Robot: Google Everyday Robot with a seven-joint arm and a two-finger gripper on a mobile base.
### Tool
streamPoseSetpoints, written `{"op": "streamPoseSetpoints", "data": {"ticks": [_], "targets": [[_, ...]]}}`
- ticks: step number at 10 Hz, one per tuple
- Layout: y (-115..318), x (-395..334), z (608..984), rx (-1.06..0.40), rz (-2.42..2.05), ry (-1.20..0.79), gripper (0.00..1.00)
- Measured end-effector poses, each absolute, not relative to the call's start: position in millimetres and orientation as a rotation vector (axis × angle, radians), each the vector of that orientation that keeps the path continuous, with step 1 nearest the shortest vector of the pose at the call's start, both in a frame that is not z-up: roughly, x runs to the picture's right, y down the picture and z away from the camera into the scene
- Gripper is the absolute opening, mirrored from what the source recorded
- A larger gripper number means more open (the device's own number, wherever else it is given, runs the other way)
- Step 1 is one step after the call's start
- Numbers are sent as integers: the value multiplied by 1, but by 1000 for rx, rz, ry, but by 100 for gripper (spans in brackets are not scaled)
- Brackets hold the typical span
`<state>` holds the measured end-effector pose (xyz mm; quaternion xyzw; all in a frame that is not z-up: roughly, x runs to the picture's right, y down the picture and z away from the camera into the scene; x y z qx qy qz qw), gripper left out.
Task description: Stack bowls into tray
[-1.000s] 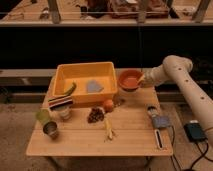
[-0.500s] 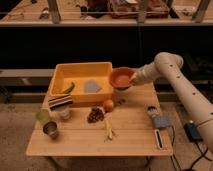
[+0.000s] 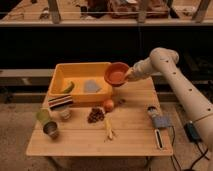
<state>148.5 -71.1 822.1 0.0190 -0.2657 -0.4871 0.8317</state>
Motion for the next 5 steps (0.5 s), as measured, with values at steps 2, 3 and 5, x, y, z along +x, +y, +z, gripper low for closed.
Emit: {"op": "streamPoseSetpoints", "data": {"ticks": [2,3,5], "targets": [[-72,133,832,19,-1066,-566,0],[-71,123,837,7,-1077,-570,0],[-70,97,851,-18,-1106,-588,0]]}}
